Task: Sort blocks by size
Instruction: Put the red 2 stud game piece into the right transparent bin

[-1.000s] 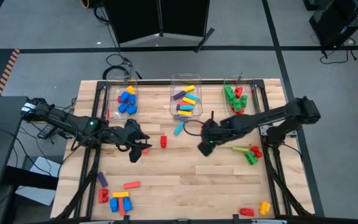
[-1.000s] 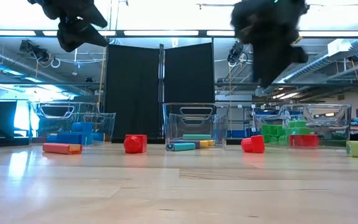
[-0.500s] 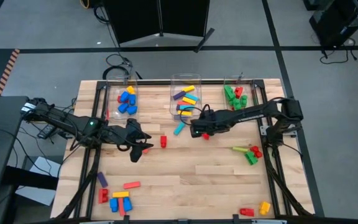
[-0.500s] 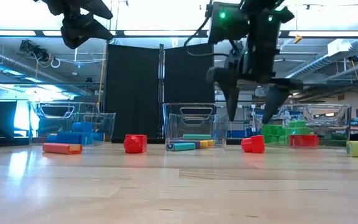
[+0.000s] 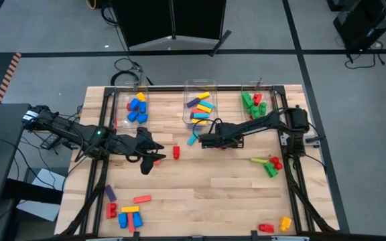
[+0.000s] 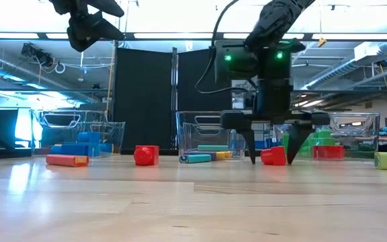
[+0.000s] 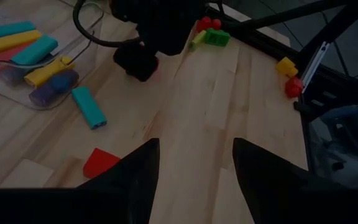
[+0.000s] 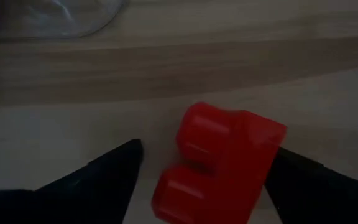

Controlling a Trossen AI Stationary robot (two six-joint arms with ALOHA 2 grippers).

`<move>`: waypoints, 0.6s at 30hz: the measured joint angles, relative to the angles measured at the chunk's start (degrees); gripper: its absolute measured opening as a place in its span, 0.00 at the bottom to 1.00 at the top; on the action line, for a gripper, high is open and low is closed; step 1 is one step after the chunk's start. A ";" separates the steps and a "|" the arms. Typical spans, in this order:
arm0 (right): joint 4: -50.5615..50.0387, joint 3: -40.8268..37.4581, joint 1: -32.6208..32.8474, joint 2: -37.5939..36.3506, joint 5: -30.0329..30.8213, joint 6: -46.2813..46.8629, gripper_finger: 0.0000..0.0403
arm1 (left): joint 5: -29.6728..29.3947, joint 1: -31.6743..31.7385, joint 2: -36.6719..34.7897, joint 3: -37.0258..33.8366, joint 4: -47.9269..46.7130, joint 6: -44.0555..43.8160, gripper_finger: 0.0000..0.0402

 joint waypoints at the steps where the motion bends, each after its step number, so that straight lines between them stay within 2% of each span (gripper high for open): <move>1: 0.21 0.11 0.00 0.40 -0.04 0.01 0.79 | 0.02 0.01 0.00 0.00 0.01 0.00 0.53; 10: 1.06 0.19 0.90 1.55 0.11 -0.67 0.44 | 2.03 0.02 0.00 0.00 -0.04 -0.03 0.53; 18: 1.03 -0.12 1.15 0.06 -0.98 -5.46 0.44 | 2.12 0.02 0.00 0.00 -0.03 -0.03 0.53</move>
